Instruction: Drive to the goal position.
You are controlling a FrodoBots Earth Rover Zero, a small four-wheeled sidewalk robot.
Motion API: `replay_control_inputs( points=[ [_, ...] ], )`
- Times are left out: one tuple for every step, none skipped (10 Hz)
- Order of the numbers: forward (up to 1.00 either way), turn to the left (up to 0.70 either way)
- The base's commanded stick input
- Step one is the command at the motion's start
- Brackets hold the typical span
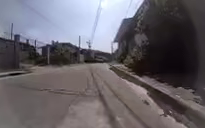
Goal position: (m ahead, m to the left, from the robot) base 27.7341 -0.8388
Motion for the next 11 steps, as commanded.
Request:
replay_control_inputs(
  points=[
    [1.0, 0.0],
    [1.0, 0.0],
    [1.0, 0.0],
    [1.0, 0.0],
    [1.0, 0.0],
    [1.0, 0.0],
    [1.0, 0.0],
    [1.0, 0.0],
    [1.0, 0.0],
    [1.0, 0.0],
    [1.0, 0.0]
  ],
)
